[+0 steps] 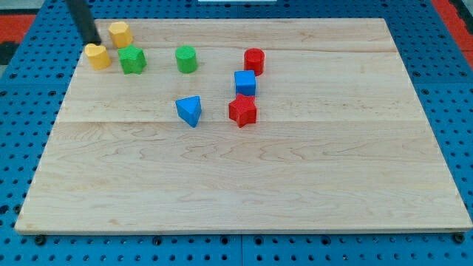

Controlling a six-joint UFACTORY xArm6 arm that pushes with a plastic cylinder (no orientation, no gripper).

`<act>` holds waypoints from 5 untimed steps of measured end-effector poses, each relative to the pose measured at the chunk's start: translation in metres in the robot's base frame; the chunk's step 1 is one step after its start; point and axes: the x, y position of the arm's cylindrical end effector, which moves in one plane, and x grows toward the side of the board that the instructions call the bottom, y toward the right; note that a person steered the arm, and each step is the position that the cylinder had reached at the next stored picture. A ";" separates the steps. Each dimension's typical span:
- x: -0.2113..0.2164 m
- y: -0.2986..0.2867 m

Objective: Move your arm to the left of the yellow hexagon

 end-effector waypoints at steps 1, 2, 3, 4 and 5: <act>0.045 0.010; 0.049 -0.034; 0.045 -0.033; 0.016 -0.025; 0.004 -0.038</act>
